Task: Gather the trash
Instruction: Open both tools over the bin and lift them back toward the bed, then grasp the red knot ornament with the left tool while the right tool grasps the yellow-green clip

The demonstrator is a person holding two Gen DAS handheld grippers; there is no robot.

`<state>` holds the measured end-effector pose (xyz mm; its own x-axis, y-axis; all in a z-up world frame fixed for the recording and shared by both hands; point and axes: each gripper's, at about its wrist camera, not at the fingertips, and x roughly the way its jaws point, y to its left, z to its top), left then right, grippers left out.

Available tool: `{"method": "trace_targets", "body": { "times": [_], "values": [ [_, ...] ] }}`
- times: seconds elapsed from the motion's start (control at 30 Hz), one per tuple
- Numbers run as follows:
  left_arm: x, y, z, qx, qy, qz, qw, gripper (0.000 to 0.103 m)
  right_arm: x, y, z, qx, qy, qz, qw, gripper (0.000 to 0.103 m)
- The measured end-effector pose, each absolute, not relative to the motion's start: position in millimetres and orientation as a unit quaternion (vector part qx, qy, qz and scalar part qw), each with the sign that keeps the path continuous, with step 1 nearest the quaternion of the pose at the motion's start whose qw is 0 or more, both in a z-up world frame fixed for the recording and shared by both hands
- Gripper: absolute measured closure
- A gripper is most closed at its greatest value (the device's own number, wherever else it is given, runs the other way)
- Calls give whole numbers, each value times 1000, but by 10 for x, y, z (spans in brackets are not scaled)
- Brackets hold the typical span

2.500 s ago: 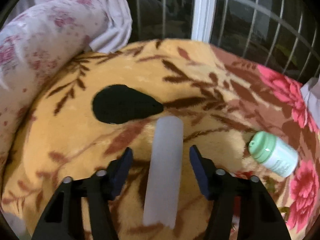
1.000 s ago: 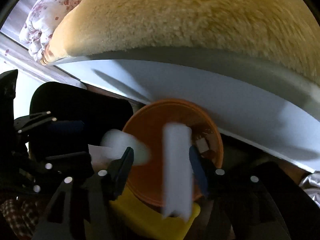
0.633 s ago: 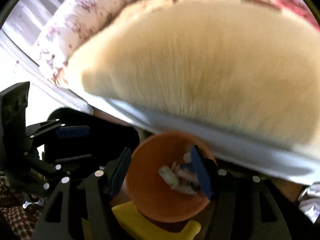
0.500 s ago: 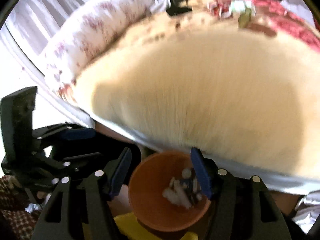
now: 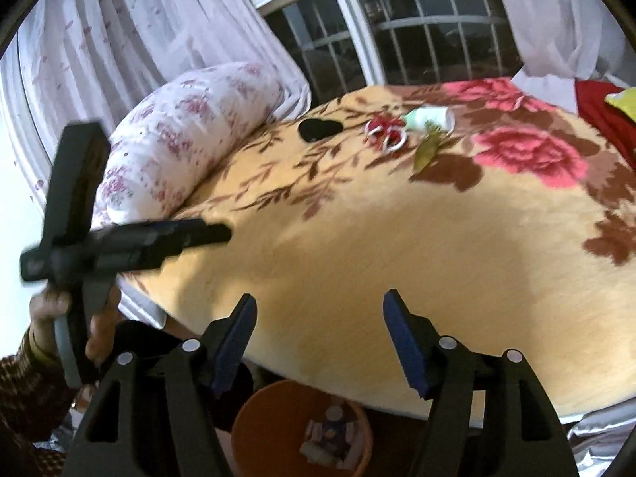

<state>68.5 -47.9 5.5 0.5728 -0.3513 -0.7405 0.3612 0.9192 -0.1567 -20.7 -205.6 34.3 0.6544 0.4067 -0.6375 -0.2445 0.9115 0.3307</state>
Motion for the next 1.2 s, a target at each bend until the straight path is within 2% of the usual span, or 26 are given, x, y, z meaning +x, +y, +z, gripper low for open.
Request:
{"method": "trace_targets", "body": {
  "times": [0.23,0.6,0.93,0.97,1.0,1.07,1.1,1.2],
  "values": [
    [1518,-756,125,2,398,-173,901,35,-253,-2228,359,103,354,155,917,36],
    [2766,-1208,-192,-24,424,-127,896,35,-269,-2471,207,107,362,123,918,36],
    [3233,-1431,-357,-23,427,-91,899,35,-235,-2553,75,114,376,115,912,36],
    [3256,-1440,-384,-21,430,-91,898,39,-238,-2556,79,115,376,115,912,36],
    [3264,-1457,-404,-14,433,-95,896,62,-239,-2556,85,115,376,114,912,36],
    [3233,-1482,-409,-4,432,-105,896,71,-244,-2565,96,115,374,113,913,36],
    [3192,-1484,-396,2,426,-105,899,82,-248,-2571,102,116,373,112,914,36],
    [3050,-1449,-324,3,415,-125,901,85,-254,-2573,125,117,371,112,915,35]
  ]
}}
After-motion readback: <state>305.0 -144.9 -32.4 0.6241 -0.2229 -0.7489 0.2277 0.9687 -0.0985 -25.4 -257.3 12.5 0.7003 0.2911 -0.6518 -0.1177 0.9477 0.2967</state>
